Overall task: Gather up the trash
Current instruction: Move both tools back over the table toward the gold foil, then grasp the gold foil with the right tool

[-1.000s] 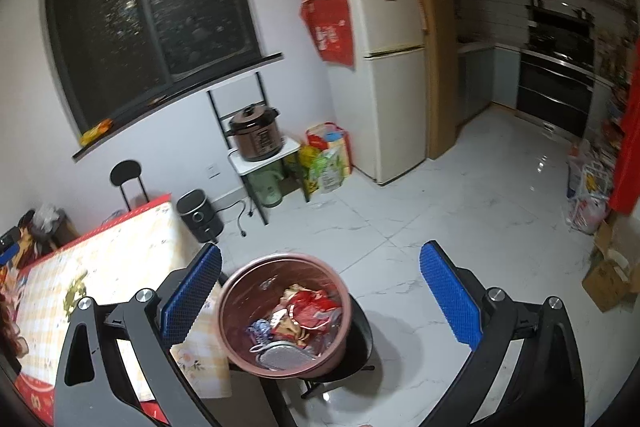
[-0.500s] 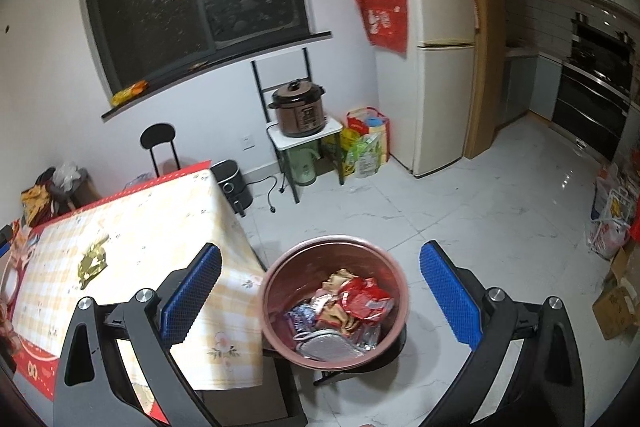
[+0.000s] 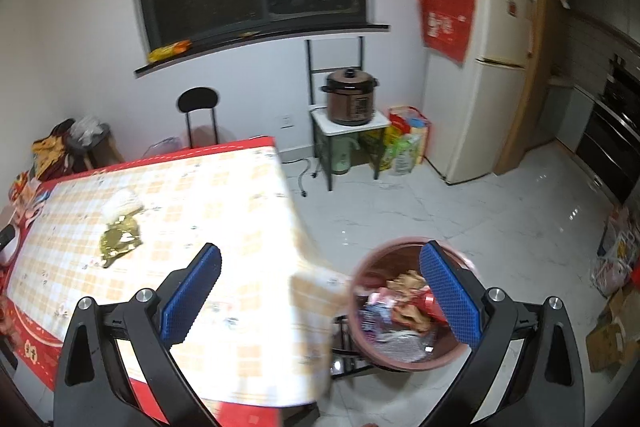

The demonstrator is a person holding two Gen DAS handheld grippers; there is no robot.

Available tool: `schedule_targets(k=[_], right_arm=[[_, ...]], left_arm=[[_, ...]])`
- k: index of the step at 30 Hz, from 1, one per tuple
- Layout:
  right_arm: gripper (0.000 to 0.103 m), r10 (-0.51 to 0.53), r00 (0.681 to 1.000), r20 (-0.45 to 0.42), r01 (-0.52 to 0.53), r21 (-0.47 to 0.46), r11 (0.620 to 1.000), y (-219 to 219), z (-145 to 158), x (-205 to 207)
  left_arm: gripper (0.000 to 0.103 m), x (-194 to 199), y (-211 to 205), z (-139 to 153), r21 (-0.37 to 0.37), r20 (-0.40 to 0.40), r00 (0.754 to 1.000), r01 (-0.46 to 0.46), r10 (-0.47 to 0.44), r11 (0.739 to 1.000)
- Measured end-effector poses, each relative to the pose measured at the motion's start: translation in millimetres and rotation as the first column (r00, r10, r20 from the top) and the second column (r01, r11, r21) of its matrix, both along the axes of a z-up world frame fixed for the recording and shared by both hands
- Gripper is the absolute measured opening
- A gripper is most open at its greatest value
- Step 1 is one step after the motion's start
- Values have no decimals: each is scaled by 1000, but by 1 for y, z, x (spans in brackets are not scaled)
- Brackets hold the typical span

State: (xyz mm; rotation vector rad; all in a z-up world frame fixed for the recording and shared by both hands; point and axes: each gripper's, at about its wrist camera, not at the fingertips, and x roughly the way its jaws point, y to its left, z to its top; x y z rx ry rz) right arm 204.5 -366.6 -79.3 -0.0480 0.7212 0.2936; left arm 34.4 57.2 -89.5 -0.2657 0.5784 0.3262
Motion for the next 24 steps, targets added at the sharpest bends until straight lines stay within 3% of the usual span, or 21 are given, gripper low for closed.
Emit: schedule_targets(k=[11,24], right_arm=[[98,166,985,-47,-168,-41,985,169,-20,-9],[98,394,901,-183,-404,-16,915,349,-99,13]], left_arm=[[97,-24,128,-29,-26,-33,999,-30,29,999],[97,-20,210,-81,-93,-87,995,-48,40,995]])
